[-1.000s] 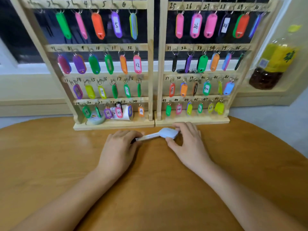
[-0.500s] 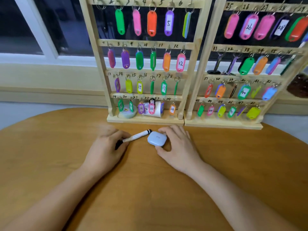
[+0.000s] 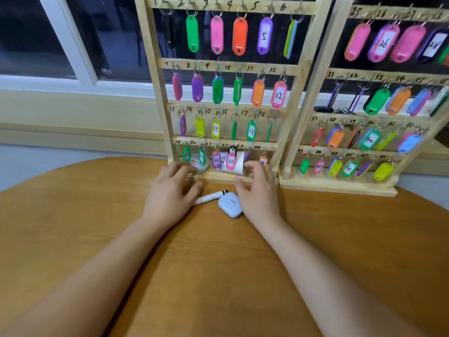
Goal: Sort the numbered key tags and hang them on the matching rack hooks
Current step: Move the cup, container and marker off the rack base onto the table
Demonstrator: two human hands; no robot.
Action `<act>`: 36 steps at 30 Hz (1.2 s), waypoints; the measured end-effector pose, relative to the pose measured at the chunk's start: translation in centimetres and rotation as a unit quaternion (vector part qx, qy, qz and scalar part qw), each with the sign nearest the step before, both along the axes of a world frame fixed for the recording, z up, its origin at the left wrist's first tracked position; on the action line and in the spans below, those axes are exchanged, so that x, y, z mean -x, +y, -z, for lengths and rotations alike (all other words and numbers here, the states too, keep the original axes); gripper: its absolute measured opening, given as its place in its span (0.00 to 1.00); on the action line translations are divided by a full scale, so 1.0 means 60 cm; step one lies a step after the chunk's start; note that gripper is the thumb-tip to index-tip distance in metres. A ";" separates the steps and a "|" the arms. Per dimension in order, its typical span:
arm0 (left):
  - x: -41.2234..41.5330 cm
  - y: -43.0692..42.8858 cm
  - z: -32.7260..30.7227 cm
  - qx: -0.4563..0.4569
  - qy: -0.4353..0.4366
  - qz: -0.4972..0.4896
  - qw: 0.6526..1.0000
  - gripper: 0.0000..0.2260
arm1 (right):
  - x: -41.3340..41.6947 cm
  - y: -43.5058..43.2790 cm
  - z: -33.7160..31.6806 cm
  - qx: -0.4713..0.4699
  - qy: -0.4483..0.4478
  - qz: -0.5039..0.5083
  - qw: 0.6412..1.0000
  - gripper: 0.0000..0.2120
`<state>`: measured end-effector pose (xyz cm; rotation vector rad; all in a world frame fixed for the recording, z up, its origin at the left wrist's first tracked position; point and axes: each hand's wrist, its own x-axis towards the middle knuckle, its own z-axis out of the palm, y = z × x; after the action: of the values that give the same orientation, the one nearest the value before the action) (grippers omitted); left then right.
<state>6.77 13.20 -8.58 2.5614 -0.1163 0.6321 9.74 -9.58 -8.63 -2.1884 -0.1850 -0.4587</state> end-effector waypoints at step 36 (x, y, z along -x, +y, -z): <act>0.081 0.122 -0.023 0.071 0.001 -0.125 0.990 0.24 | 0.081 0.058 -0.058 0.066 -0.186 -0.131 0.971 0.03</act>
<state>1.89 20.50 -7.23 2.4576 0.2452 0.7033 4.91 -6.10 -5.16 -2.1459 -0.7186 -0.7188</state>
